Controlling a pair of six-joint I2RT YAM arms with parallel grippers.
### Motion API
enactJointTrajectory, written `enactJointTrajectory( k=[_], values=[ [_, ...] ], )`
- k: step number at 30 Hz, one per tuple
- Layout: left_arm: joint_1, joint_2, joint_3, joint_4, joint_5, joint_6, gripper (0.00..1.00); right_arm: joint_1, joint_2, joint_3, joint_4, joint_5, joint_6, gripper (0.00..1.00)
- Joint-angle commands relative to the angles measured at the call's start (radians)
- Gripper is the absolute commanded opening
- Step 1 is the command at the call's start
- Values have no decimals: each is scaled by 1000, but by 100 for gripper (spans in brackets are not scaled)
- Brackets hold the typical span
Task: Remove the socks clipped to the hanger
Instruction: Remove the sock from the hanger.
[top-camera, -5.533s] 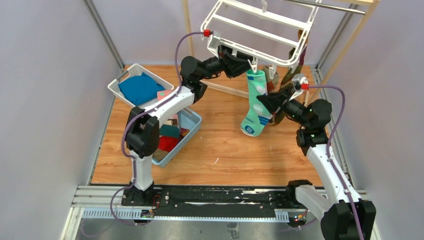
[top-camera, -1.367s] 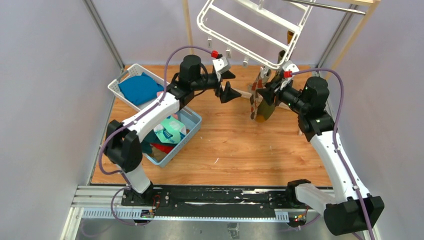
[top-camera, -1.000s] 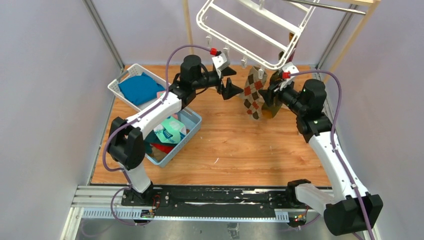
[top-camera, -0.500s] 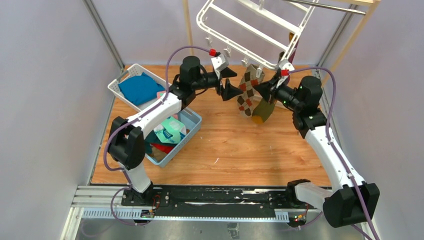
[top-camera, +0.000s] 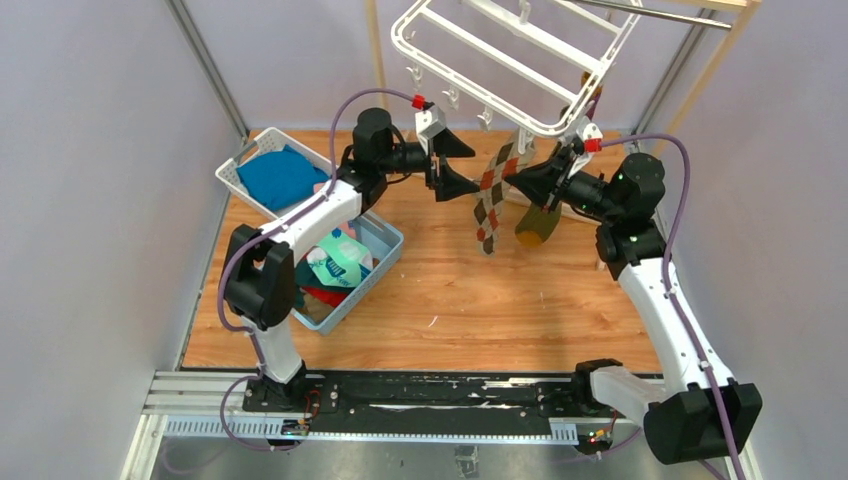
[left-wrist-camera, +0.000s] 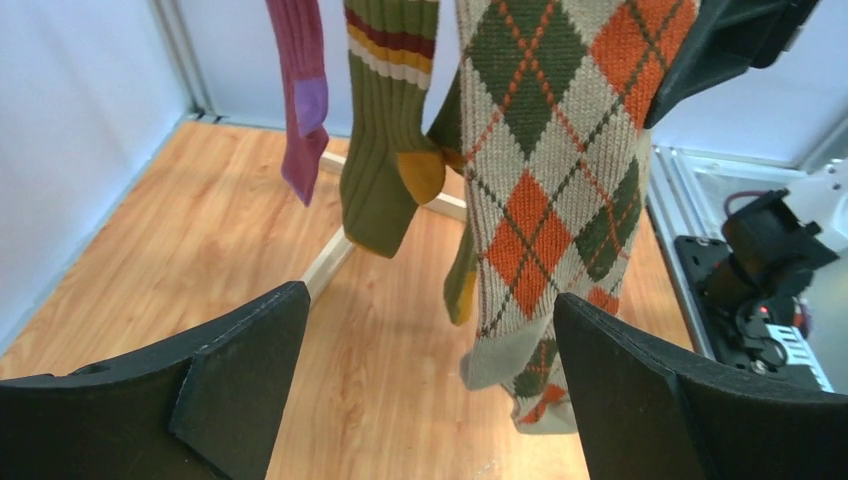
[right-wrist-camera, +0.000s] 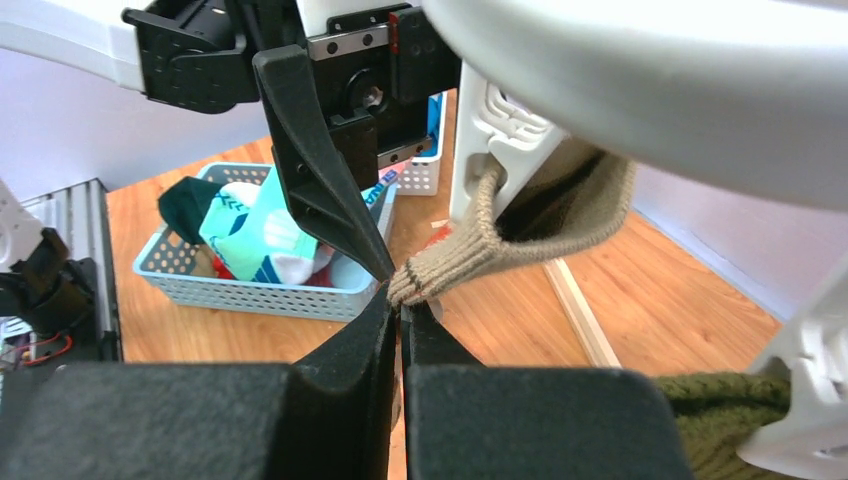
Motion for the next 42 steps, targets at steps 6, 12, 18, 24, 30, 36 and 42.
enactJointTrajectory(
  k=[6,12,18,24,30,36,42],
  values=[
    [-53,53,66,46,155,-26,92,-38,-9,42,90,-129,112,0],
    [-67,83,87,129,190,-144,58,-48,-25,35,66,-120,96,0],
    [-48,148,-2,911,188,-761,17,-60,-40,27,-14,-77,32,0],
    [-41,128,16,787,170,-718,0,-62,-48,17,-55,-23,10,0],
    [-35,-18,-31,297,47,-323,0,-62,-62,83,-204,99,-50,37],
    [-34,-62,-83,296,8,-313,0,-62,-104,75,-264,142,-102,85],
    [-39,-89,-138,293,-17,-296,0,-63,-111,120,-267,219,-85,86]
  ],
)
